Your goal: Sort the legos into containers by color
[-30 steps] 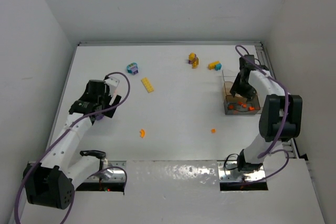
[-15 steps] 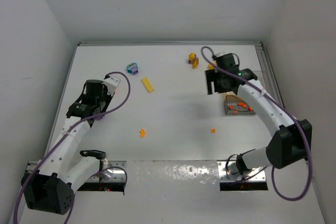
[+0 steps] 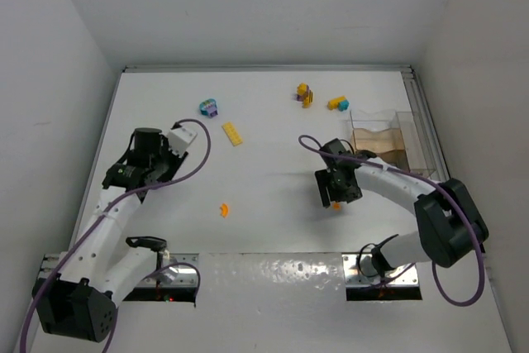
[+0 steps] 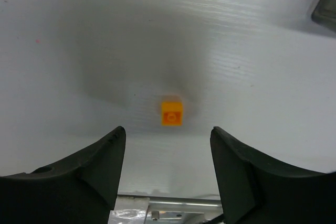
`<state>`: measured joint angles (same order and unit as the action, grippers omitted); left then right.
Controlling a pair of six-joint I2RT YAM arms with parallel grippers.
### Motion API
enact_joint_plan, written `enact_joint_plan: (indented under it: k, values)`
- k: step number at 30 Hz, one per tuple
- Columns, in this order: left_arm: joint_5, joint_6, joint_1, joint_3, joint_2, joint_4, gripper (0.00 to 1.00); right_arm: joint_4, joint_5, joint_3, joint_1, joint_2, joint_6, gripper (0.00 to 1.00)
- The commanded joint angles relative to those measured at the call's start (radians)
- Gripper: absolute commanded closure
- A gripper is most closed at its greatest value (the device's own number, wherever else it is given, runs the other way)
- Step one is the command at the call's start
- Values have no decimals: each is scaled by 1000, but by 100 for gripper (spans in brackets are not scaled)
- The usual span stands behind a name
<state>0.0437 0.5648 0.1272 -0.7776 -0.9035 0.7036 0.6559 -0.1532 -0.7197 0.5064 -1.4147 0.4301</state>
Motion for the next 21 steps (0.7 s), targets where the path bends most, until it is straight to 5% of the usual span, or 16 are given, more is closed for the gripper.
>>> enact_joint_plan:
  k: [1, 4, 11, 12, 21]
  values:
    - [-5, 17, -12, 32, 41, 4, 40, -96, 50, 40, 1, -9, 56, 35]
    - [62, -17, -12, 76, 69, -48, 0, -136, 67, 69, 1, -33, 67, 37]
    - [295, -91, -12, 147, 84, -128, 0, -160, 40, 114, 1, -29, 88, 48]
    - [295, -92, -14, 147, 87, -128, 0, -173, 29, 121, 0, -26, 91, 55]
    - [249, -103, -14, 127, 87, -115, 0, -160, -52, 105, 1, -53, 99, 60]
